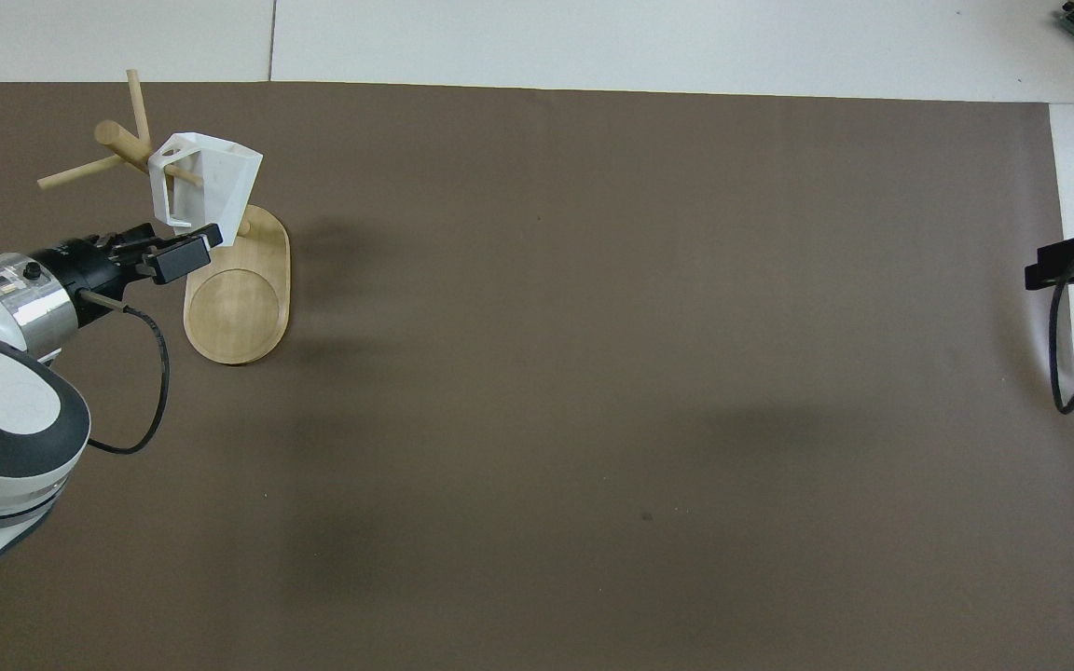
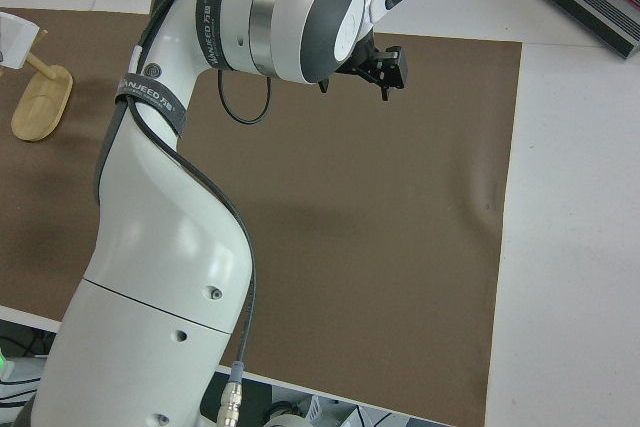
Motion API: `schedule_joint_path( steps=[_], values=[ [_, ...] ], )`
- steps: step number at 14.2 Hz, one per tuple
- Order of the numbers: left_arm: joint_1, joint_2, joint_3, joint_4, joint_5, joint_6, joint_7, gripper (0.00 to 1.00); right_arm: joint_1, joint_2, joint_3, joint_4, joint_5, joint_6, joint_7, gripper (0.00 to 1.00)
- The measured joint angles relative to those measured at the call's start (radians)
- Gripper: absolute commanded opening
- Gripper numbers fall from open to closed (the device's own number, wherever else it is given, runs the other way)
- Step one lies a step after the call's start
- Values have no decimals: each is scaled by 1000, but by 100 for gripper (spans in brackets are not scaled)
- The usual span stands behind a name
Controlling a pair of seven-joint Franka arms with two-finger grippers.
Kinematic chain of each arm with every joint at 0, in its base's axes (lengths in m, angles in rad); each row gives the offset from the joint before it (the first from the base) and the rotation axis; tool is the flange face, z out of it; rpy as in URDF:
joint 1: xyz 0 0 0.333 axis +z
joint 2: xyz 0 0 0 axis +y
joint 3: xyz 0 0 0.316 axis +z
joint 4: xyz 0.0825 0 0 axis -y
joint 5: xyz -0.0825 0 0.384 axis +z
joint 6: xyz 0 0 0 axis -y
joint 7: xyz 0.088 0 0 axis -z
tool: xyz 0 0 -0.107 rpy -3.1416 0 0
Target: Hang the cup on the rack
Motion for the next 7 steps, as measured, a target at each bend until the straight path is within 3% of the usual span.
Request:
schedule_joint_path(
  steps=[7],
  values=[
    [109,-60,5,61,324,-253,0,100,-15,-8,1,0,0,0,0,100]
  ],
)
